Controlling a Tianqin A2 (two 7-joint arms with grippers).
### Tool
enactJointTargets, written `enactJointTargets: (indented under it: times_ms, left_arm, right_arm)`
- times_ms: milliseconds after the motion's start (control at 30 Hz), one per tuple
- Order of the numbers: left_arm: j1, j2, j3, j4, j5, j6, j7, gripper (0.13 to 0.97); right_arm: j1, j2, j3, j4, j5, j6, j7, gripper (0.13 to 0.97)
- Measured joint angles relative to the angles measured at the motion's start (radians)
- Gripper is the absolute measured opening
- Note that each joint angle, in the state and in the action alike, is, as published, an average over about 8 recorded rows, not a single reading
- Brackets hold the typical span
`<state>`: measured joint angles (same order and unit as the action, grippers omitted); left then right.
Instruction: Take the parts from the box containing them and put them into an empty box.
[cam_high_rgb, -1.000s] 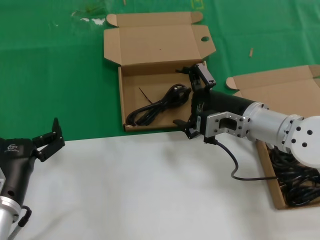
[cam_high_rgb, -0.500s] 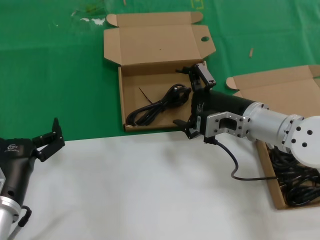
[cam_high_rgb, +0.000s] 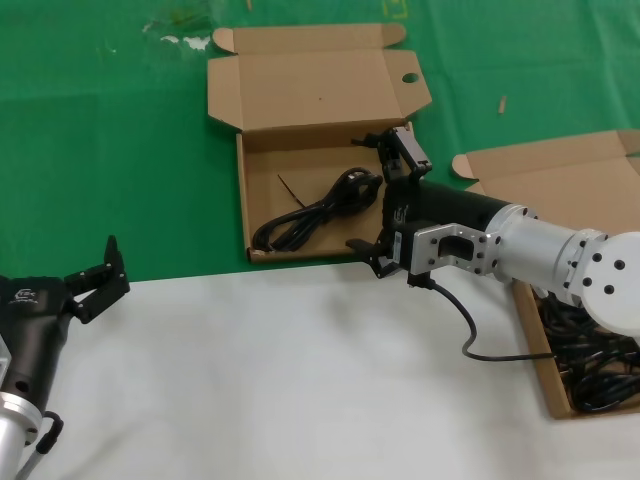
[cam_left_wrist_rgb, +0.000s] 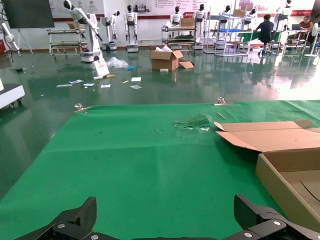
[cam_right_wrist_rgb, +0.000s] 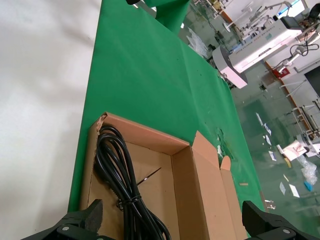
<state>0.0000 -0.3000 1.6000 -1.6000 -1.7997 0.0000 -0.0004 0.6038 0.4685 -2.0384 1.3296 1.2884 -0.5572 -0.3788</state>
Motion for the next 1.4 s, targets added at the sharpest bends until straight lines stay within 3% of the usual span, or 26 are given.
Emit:
enactJointTargets:
  times_ms: [967, 1400]
  left_arm:
    - [0.0, 0.0, 0.0, 0.0, 0.0, 0.0, 0.0, 0.966]
    - [0.0, 0.0, 0.0, 0.0, 0.0, 0.0, 0.0, 0.966]
  right_arm:
    - [-0.003, -0.001, 0.002, 0.001, 0.003, 0.003, 0.002, 0.966]
    - [-0.079, -0.022, 0.057, 0.035, 0.067, 0.073, 0.05, 0.966]
